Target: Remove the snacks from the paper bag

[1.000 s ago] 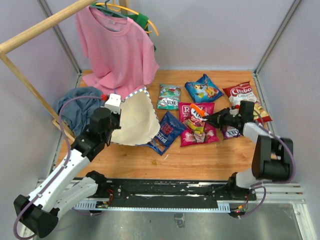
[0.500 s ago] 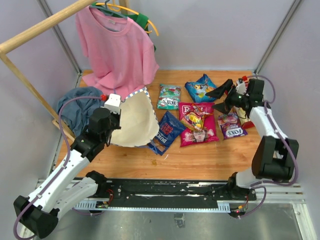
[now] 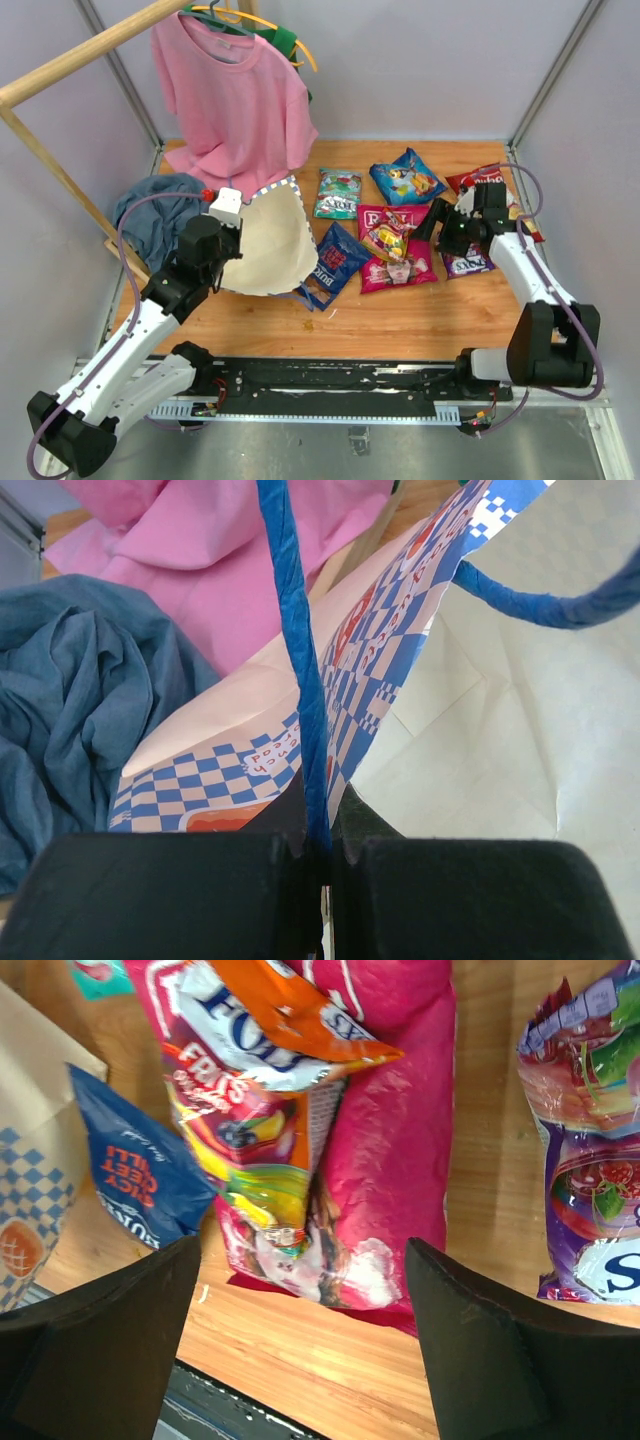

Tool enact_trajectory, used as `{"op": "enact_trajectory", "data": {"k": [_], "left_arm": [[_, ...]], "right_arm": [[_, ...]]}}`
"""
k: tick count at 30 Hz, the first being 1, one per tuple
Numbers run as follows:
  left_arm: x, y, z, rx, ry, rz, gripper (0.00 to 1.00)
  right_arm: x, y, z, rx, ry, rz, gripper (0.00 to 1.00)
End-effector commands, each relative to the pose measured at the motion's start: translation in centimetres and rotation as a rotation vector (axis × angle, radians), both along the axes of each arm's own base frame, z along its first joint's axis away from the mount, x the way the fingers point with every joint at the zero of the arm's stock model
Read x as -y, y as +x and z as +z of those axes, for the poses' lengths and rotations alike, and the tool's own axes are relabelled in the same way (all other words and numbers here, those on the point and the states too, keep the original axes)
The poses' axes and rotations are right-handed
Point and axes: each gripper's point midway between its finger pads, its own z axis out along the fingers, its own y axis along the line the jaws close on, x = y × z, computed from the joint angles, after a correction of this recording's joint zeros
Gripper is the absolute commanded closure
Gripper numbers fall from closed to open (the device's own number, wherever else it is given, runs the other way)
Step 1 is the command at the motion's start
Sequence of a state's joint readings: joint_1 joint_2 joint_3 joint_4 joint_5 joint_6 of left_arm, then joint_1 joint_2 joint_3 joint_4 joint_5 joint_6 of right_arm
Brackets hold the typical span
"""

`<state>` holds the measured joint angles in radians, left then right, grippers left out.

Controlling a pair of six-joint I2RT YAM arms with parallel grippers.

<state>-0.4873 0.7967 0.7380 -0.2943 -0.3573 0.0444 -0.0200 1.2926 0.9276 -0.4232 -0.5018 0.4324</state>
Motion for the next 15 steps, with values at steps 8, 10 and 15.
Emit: {"op": "enact_trajectory", "data": {"k": [8, 10, 15], "left_arm": [[0.1, 0.1, -0.4, -0.010, -0.010, 0.001, 0.99], [-0.1, 0.2, -0.2, -0.007, -0.006, 0.007, 0.99], [-0.4, 0.2, 1.0, 0.008, 0.000, 0.019, 0.99]], "right_arm": [[0.5, 4.4, -1.2, 0.040, -0.069, 0.067, 0.41], [0.3, 4.9, -1.8, 0.019, -0.056, 0.076, 0.42], [0.3, 5.3, -3.1, -0.002, -0.055, 0.074, 0.43]]}}
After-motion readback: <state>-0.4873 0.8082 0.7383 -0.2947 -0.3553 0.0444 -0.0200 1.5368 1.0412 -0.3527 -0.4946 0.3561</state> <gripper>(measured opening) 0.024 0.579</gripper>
